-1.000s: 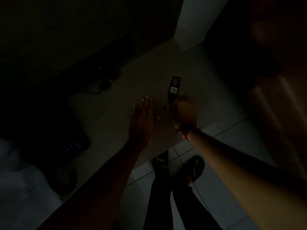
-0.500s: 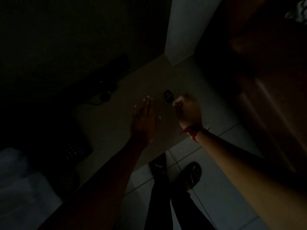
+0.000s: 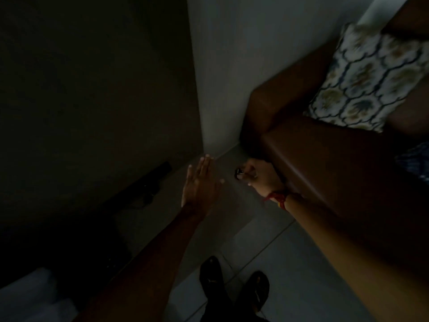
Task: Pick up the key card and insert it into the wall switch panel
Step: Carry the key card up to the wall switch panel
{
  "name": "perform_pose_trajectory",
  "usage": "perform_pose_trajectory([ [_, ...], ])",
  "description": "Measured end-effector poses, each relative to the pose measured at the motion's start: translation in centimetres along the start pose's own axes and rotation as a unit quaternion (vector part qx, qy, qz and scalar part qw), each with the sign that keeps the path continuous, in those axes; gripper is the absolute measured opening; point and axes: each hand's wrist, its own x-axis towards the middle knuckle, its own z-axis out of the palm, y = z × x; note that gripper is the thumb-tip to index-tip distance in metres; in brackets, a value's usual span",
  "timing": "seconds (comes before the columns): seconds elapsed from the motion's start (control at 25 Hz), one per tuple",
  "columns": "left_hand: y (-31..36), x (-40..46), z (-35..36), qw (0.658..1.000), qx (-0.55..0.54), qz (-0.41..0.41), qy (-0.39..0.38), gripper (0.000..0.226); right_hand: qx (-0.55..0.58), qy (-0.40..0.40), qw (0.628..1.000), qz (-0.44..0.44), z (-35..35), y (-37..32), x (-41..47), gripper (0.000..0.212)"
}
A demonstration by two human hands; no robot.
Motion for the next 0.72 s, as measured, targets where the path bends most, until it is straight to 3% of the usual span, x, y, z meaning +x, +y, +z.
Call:
perform_pose_trajectory([
  [0.12,4.5,1.3,-7.0,0.998,0.049,0.038,0.027,0.069,0.053,-0.007,0.999,-0.005,-8.9,-3.2,-0.9,0.022],
  [0.2,8.7,2.7,-12.5,0.993,0.062,0.073,0.067,0.068,0.087,0.019,0.996,-0.010,-16.0,-5.5,-1.7,0.033],
  [0.32,16.2,4.0,-20.1,0.985,0.060,0.126,0.101,0.068,0.126,0.065,0.990,-0.001,-25.6,-8.2,-4.7,0.030],
  [0.4,19.6,5.1,-23.0,0.982,0.052,0.142,0.115,0.067,0.116,0.082,0.989,-0.029,-29.7,-9.4,-5.6,0.028],
  [0.64,37.2,6.0,-34.4,0.934,0.058,0.290,0.202,0.066,0.033,0.220,0.975,-0.011,-49.2,-11.8,-13.7,0.021],
  [0.72,42.5,6.4,-36.7,0.926,0.046,0.312,0.209,0.069,0.024,0.256,0.966,-0.016,-54.2,-11.2,-16.5,0.029],
])
